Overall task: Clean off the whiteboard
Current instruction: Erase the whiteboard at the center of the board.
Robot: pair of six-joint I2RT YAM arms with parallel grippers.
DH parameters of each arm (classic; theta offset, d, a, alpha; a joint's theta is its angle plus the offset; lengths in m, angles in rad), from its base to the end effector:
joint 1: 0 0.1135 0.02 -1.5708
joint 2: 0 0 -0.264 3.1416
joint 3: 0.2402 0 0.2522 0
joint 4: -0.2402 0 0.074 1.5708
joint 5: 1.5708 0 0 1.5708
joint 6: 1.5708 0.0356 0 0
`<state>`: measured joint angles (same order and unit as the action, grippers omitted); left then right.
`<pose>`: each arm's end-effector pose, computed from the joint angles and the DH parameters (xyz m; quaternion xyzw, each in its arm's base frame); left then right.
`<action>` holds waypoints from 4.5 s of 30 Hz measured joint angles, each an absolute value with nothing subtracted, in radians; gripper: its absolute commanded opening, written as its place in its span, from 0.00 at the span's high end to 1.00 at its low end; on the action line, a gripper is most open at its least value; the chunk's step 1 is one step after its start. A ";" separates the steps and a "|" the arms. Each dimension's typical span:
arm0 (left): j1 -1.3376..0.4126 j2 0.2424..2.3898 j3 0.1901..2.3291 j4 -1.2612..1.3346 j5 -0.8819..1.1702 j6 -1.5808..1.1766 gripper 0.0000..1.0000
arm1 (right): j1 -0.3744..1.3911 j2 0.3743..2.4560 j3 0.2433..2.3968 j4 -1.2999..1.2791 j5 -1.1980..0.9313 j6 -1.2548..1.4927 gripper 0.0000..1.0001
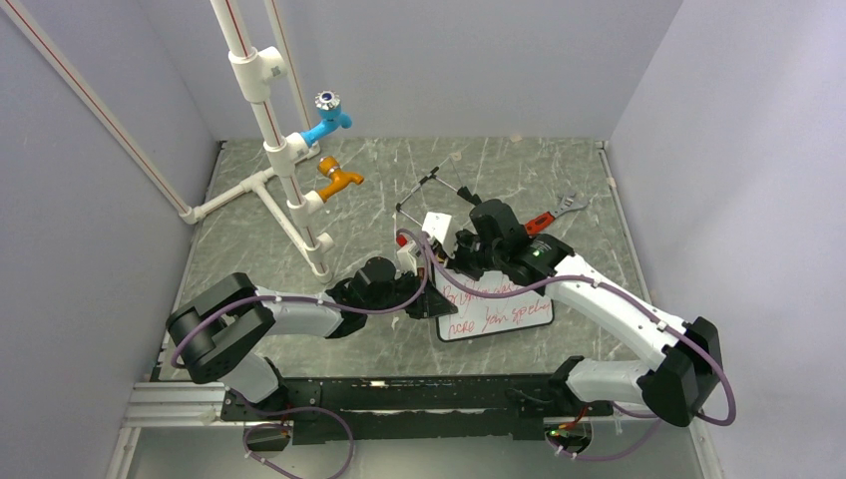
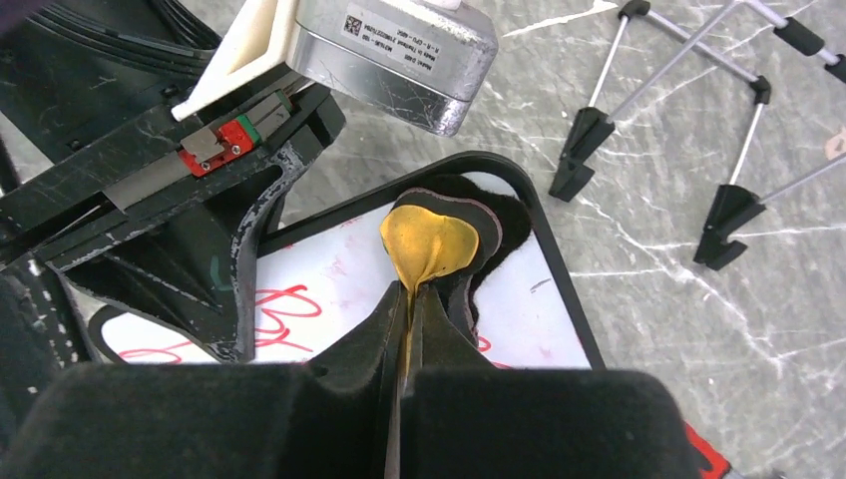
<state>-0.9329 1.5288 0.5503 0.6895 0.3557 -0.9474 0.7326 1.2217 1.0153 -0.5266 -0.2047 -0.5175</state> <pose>0.1677 -0.2471 0.1769 0.1001 0.7897 -0.5589 0.2325 0.1904 0.1810 0.2973 -0.5654 0.7126 0.1362 0.3923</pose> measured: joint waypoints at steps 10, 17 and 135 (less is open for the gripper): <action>-0.932 1.529 0.550 0.670 0.358 -0.940 1.00 | 0.693 1.251 1.015 -0.529 -0.429 -0.463 1.00; -0.932 1.529 0.553 0.691 0.362 -0.929 1.00 | 0.567 1.176 0.943 -0.418 -0.416 -0.263 1.00; -0.957 1.457 0.609 0.532 0.319 -0.821 1.00 | 0.435 1.044 0.810 -0.511 -0.695 -0.605 1.00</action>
